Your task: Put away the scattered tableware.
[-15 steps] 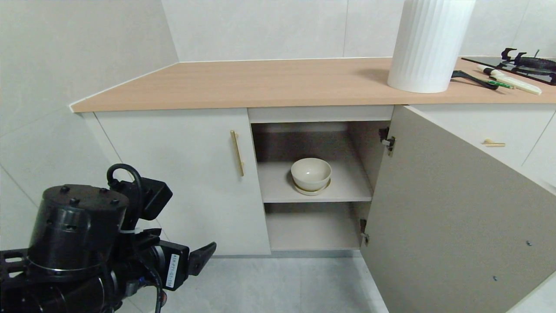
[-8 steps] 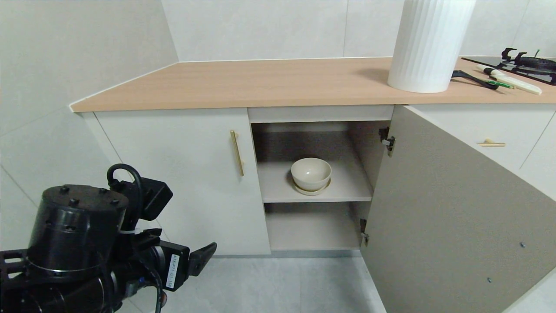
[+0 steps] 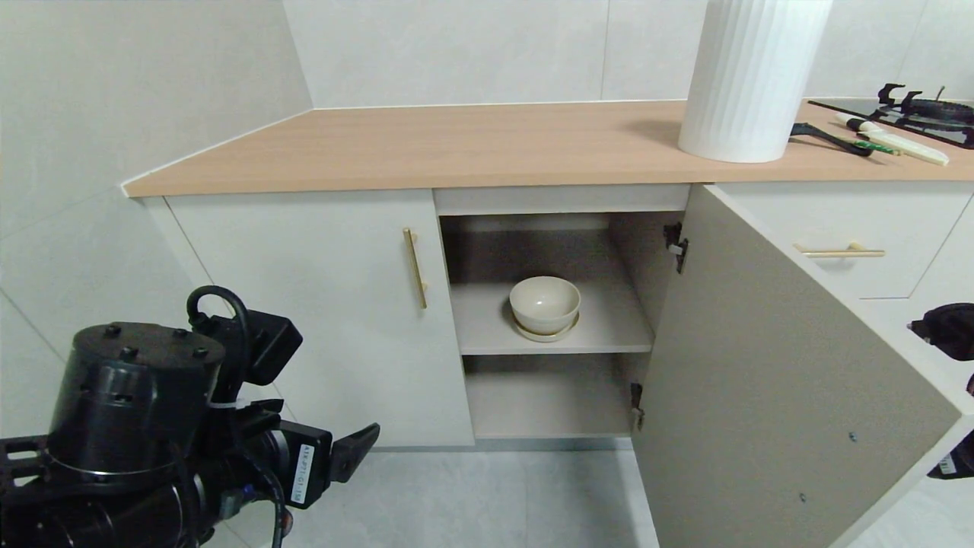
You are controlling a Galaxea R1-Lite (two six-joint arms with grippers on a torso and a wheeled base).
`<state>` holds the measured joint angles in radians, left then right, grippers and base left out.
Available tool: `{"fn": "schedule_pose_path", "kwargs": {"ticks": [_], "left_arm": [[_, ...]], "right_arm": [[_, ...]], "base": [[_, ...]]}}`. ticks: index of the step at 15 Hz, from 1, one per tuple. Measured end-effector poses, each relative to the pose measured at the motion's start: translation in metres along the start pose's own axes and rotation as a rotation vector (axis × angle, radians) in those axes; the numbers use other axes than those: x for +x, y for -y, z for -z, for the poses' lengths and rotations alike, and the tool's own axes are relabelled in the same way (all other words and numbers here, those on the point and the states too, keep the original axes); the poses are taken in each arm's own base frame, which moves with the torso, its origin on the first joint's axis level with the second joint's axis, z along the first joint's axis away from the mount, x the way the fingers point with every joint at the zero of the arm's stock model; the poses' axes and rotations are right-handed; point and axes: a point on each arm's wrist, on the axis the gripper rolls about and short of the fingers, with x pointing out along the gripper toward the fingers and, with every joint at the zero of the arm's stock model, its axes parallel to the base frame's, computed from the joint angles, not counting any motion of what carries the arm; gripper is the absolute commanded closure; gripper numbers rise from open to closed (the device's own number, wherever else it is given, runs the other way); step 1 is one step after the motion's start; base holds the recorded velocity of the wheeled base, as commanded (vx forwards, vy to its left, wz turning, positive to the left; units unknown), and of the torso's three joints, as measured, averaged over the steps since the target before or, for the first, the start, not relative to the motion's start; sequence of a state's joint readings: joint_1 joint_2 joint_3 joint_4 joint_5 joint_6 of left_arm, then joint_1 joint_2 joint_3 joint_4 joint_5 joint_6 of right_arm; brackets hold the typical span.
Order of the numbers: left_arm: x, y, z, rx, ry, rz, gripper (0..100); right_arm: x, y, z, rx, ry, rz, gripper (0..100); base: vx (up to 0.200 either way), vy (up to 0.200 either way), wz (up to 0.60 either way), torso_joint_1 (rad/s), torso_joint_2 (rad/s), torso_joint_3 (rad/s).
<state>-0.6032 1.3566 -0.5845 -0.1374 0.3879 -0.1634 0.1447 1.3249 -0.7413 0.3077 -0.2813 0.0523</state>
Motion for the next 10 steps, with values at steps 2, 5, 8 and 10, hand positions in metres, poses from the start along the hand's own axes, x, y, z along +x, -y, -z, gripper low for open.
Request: {"fn": "schedule_pose_path", "kwargs": {"ticks": [2, 5, 8, 10], "left_arm": [[0.0, 0.0, 0.0, 0.0, 0.0, -0.001, 0], [0.0, 0.0, 0.0, 0.0, 0.0, -0.001, 0], [0.0, 0.0, 0.0, -0.001, 0.0, 0.0, 0], [0.0, 0.0, 0.0, 0.0, 0.0, 0.0, 0]], "right_arm": [[0.006, -0.017, 0.002, -0.01, 0.015, -0.05, 0], [0.013, -0.042, 0.003, 0.006, 0.049, -0.127, 0], [0.022, -0.061, 0.003, 0.012, 0.084, -0.181, 0], [0.03, -0.069, 0.003, 0.018, 0.108, -0.197, 0]], "base": [[0.0, 0.0, 0.0, 0.0, 0.0, 0.0], [0.0, 0.0, 0.0, 0.0, 0.0, 0.0], [0.0, 0.0, 0.0, 0.0, 0.0, 0.0], [0.0, 0.0, 0.0, 0.0, 0.0, 0.0]]}}
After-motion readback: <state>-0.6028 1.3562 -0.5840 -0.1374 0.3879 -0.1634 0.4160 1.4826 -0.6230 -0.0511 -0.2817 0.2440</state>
